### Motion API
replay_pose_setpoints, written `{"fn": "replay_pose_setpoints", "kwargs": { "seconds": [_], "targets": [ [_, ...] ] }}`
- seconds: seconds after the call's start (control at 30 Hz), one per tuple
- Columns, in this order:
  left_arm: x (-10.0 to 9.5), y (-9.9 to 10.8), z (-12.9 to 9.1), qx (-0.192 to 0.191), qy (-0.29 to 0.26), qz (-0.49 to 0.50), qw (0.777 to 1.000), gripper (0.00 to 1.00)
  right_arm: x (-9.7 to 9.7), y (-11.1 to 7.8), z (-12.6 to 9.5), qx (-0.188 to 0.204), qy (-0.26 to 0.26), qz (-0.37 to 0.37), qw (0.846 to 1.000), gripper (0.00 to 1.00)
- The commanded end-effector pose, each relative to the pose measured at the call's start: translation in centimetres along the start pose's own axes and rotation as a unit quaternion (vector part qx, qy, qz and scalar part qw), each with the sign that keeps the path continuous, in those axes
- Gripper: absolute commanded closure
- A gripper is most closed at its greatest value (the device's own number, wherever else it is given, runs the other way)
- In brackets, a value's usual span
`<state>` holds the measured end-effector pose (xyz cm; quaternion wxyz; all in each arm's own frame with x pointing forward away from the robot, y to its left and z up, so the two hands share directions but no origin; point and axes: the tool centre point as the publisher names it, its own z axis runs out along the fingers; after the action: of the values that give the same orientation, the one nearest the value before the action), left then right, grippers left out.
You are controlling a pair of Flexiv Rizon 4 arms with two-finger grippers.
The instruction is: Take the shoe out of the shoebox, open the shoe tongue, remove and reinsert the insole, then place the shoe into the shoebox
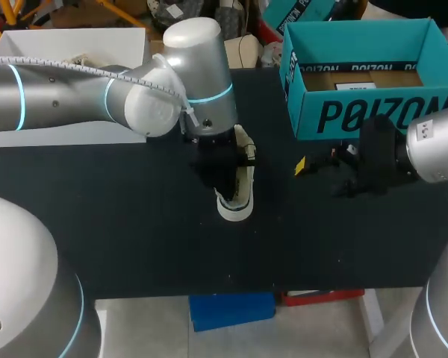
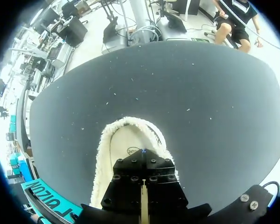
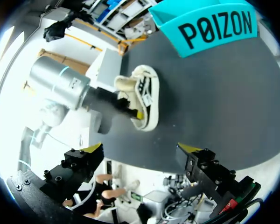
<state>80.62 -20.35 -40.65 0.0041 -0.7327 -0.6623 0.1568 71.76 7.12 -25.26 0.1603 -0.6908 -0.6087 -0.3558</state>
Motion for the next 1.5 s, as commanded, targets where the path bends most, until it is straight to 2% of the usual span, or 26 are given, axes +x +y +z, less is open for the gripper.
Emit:
{"fn": "replay_pose_setpoints", "kwargs": {
  "seconds": [0.03, 0.13, 0.33, 0.57, 0.73, 0.97, 1.07, 1.23, 1.27, 1.3, 1.5],
  "targets": [
    [-0.2, 0.0, -0.6, -0.012, 0.004, 0.014, 1.0, 1.0, 0.1, 0.0, 0.1, 0.0, -0.001, 0.0, 1.0, 0.0],
    [-0.5, -0.4, -2.8, -0.012, -0.026, 0.017, 0.999, 1.0, 0.1, 0.0, 0.1, 0.0, -0.001, 0.0, 1.0, 0.0],
    [-0.9, -0.2, -8.2, 0.017, -0.157, -0.018, 0.987, 1.0, 0.1, 0.0, 0.1, 0.0, -0.001, 0.0, 1.0, 0.0],
    [-1.0, 2.0, -13.5, 0.006, -0.253, -0.067, 0.965, 1.0, 0.1, 0.0, 0.1, 0.0, -0.001, 0.0, 1.0, 0.0],
    [-1.2, 5.0, -15.6, -0.015, -0.291, -0.105, 0.951, 1.0, 0.1, 0.0, 0.1, 0.0, -0.001, 0.0, 1.0, 0.0],
    [-1.4, 8.9, -16.6, -0.044, -0.282, -0.138, 0.948, 1.0, 0.1, 0.0, 0.1, 0.0, -0.001, 0.0, 1.0, 0.0],
    [-1.6, 10.3, -16.4, -0.041, -0.275, -0.143, 0.95, 1.0, 0.1, 0.0, 0.1, 0.0, -0.001, 0.0, 1.0, 0.0],
    [-2.1, 12.6, -15.4, -0.038, -0.256, -0.142, 0.955, 1.0, 0.1, 0.0, 0.1, 0.0, -0.001, 0.0, 1.0, 0.0],
    [-2.2, 12.9, -15.1, -0.047, -0.244, -0.138, 0.959, 1.0, 0.1, 0.0, 0.1, 0.0, -0.001, 0.0, 1.0, 0.0],
    [-2.5, 13.1, -14.9, -0.054, -0.238, -0.134, 0.961, 1.0, 0.1, 0.0, 0.1, 0.0, -0.001, 0.0, 1.0, 0.0],
    [-3.7, 14.1, -13.2, -0.041, -0.221, -0.124, 0.966, 1.0, 0.1, 0.0, 0.1, 0.0, -0.001, 0.0, 1.0, 0.0]
  ]
}}
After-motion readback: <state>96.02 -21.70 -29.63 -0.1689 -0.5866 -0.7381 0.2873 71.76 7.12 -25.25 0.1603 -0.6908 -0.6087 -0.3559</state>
